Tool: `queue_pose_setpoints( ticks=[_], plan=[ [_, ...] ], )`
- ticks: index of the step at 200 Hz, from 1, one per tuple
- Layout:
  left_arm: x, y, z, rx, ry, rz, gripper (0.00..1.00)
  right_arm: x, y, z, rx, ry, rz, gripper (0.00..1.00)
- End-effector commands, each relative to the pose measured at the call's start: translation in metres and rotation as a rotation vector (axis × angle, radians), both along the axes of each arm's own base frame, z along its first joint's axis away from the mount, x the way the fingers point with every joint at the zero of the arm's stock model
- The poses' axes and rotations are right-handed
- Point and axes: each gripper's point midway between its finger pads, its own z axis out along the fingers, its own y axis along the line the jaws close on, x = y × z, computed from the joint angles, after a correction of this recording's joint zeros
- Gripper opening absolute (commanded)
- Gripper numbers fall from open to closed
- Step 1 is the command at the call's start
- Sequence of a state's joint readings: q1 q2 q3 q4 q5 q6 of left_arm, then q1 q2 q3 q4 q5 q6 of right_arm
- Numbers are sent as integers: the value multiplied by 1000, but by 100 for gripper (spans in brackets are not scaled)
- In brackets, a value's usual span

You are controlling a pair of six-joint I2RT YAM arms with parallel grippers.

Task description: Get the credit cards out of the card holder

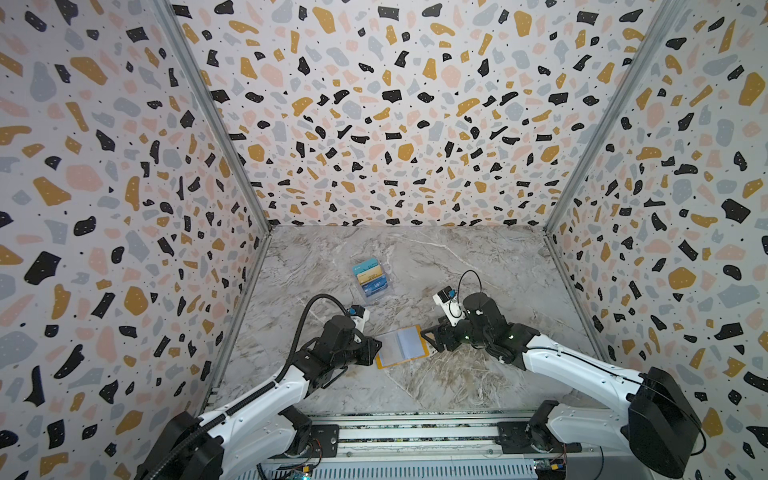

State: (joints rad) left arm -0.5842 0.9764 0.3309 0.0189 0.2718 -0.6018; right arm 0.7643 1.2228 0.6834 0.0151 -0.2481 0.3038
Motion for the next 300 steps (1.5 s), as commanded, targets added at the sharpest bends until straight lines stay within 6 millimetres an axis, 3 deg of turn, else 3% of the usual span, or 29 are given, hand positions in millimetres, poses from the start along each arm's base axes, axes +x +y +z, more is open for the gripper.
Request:
queue_pose_setpoints(
  ticks=[1, 44, 96, 130, 195, 300],
  plan=[
    [6, -13, 18, -122, -44, 8, 14, 3, 13, 3, 7, -5, -4, 81],
    [6, -13, 0, -95, 2, 14, 0, 2, 34, -16, -131, -31, -14, 80],
    [4, -5, -22, -41, 38, 39, 0, -7, 68, -33, -191, -28, 35, 79],
    [6, -5, -22, -74, 19, 60, 0, -8, 82, -45, -203, -6, 45, 79],
    [2, -2, -41, -65, 55, 71, 0, 0, 88, -61, -225, 20, -16, 79],
    [-5, 9, -63, 1, 91, 94, 0, -10, 108, -86, -268, 51, 40, 80]
  ],
)
